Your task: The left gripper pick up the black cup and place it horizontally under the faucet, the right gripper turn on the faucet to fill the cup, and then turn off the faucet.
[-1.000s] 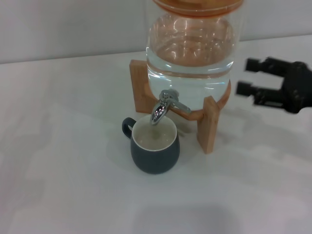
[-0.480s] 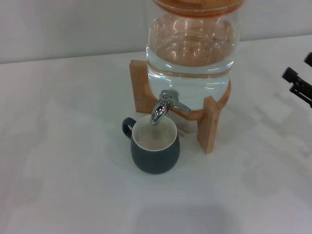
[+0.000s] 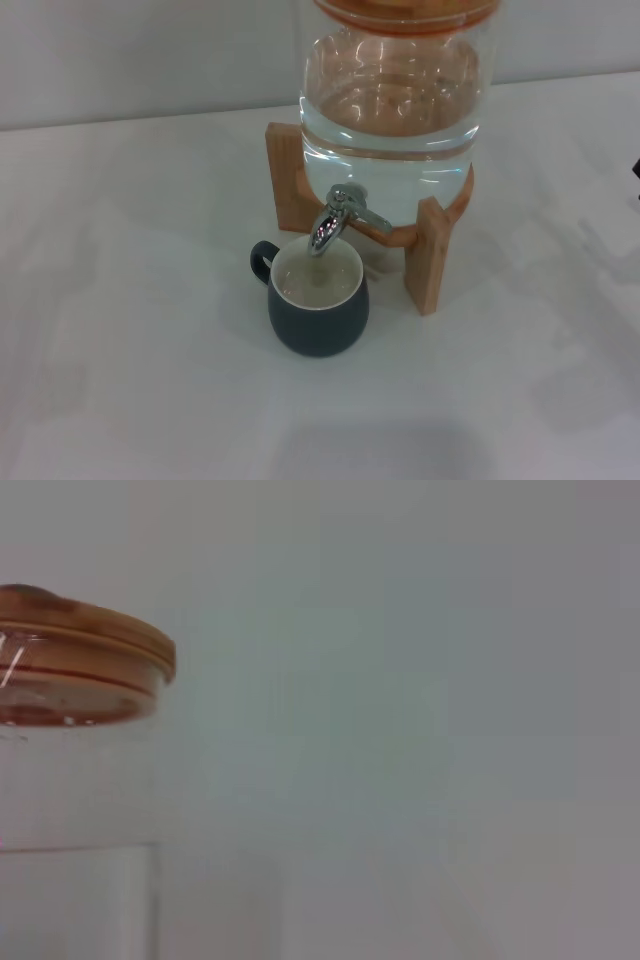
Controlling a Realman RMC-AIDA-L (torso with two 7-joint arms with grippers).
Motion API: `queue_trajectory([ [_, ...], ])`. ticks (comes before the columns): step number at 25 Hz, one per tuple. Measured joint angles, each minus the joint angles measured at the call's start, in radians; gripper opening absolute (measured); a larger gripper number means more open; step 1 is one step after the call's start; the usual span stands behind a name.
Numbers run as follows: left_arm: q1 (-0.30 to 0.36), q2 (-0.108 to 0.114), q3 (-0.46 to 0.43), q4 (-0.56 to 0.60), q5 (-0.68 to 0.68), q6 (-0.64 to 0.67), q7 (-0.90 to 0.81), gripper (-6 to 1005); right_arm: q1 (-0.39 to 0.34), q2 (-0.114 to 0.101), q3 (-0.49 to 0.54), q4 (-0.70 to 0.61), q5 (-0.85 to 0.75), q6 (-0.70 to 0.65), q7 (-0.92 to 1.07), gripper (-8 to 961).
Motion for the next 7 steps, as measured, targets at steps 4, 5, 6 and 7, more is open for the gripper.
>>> queue_trajectory([
  [4,-0.001,-0.002,0.001,0.000,0.001,0.001,0.012,554,0.003,0.000,0.001,0.020,0.008,0.002,-0.007,795],
  [5,-0.001,-0.004,0.000,0.000,-0.002,0.001,0.018,554,0.005,0.000,0.001,0.024,0.008,-0.003,-0.008,795],
  [6,-0.001,-0.006,-0.003,0.000,-0.005,0.000,0.029,554,0.007,0.001,0.001,0.027,0.008,-0.008,-0.008,795],
  [7,-0.001,-0.008,-0.005,0.000,-0.007,-0.001,0.037,554,0.009,0.001,0.001,0.028,0.008,-0.009,-0.008,795],
])
